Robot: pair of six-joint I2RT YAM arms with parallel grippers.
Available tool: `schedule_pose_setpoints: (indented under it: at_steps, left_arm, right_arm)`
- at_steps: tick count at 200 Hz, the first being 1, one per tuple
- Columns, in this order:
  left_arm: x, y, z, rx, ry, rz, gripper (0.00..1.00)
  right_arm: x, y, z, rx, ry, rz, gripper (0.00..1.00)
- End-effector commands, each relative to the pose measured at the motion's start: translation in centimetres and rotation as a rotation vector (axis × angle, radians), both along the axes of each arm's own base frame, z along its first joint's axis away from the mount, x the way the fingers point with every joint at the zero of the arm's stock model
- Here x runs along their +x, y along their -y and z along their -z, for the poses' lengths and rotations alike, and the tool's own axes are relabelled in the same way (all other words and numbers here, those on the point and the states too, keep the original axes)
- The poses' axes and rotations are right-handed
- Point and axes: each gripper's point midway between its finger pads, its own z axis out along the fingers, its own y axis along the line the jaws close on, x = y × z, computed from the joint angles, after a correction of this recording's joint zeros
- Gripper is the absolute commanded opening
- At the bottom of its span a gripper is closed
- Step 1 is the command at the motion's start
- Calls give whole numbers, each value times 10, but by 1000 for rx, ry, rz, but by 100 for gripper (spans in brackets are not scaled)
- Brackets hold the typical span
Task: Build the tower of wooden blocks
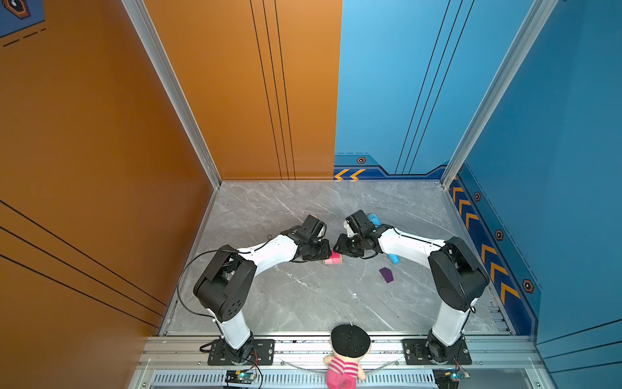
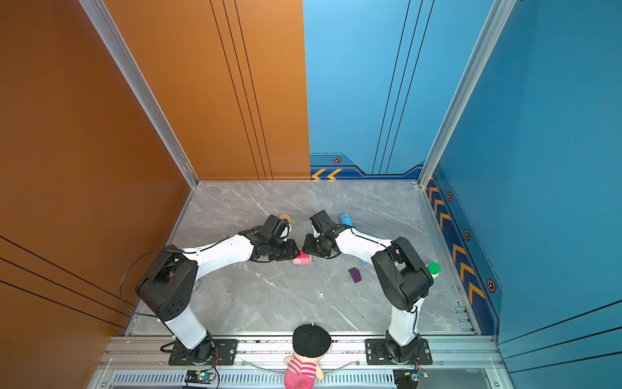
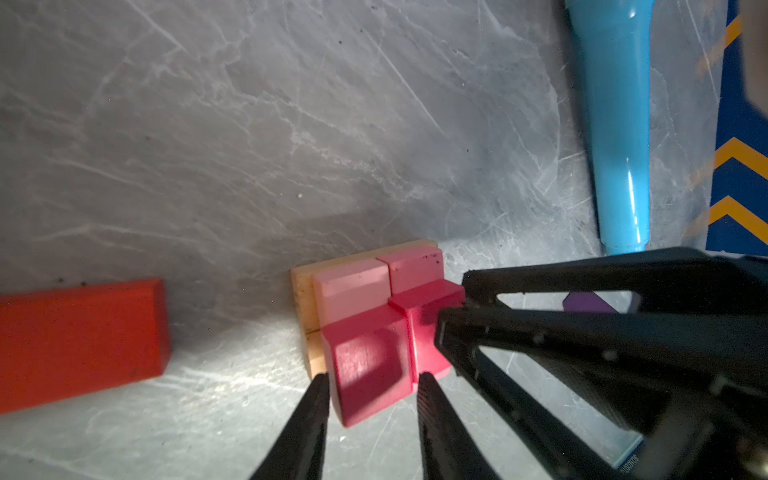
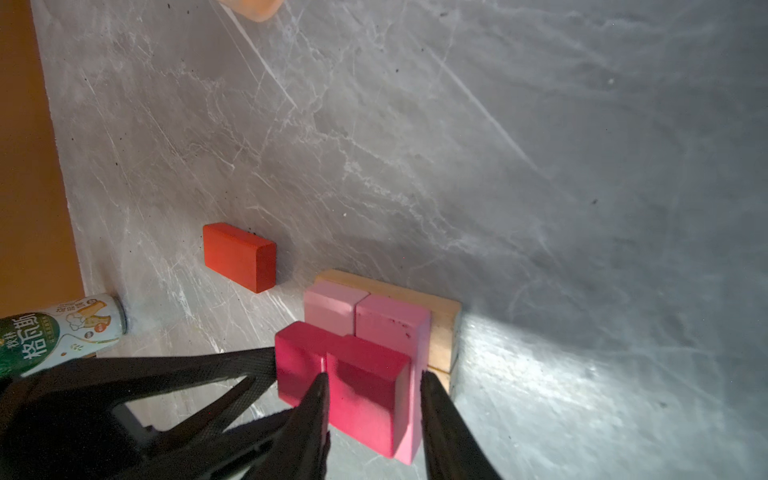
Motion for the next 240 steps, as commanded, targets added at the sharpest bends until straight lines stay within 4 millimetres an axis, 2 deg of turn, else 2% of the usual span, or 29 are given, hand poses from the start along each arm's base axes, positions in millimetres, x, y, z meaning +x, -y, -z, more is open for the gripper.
schedule_pose_setpoints:
  at_steps: [1,28,55,75,101,130,240]
  left_arm:
    - [3,4,-6,-14,0,5,40]
    - [4,1,-10,-12,9,2,41]
    - [6,-3,-16,-8,28,-6,41]
    - [4,-7,-20,-1,38,-10,41]
    - [5,-11,-23,-1,47,-20,41]
    - [6,-14,-23,0,49,-28,39]
    - [9,-15,-13,9,25,-27,35]
  right_arm:
    - [0,11,-11,-12,15,13,42]
    - [6,12,-22,-2,40,19,44]
    - [13,13,-32,-19,67,18,42]
    - [19,11,-36,-17,80,15,32]
    - [25,3,-36,-11,76,0,9]
    - [29,-3,-31,-22,65,-20,0]
    - [24,-17,-7,-37,4,-59,0]
